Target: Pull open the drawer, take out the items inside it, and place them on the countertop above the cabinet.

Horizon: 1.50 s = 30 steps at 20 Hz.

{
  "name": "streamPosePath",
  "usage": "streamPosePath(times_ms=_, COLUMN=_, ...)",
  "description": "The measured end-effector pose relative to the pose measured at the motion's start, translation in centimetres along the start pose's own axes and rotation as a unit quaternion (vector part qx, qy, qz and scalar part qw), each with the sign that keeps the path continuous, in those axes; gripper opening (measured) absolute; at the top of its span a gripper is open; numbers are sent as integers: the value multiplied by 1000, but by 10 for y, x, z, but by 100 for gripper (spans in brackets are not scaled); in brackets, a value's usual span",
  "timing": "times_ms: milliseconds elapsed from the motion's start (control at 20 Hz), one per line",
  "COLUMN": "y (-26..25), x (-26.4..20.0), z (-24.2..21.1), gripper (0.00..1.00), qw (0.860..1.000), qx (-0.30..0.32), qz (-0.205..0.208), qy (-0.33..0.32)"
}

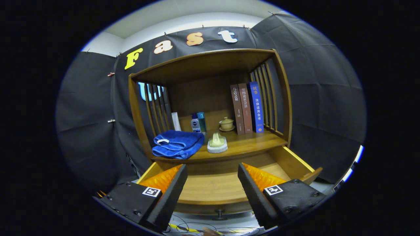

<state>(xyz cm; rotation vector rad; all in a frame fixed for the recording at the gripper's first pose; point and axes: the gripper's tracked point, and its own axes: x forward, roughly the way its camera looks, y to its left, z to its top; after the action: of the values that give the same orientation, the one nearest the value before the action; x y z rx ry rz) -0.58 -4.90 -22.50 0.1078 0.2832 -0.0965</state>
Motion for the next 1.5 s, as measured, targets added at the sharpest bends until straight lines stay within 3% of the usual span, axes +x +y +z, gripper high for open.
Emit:
streamPosePath(times_ms=300, y=-12, x=-15, z=-75, gripper=99, qw=1000, qx=-12, qz=-12, qy=19)
streamPosePath(times_ms=600, y=-13, x=1, z=-111, gripper=99, qw=998, qx=-42, qz=-11, qy=45)
streamPosePath(times_ms=1050, y=-14, x=18, z=-107, gripper=99, qw=998, qx=-31, qz=-30, qy=42)
streamPosePath(times_ms=1500, y=-12, x=105, z=-87, gripper=99, qw=999, qx=-8, qz=-28, qy=35)
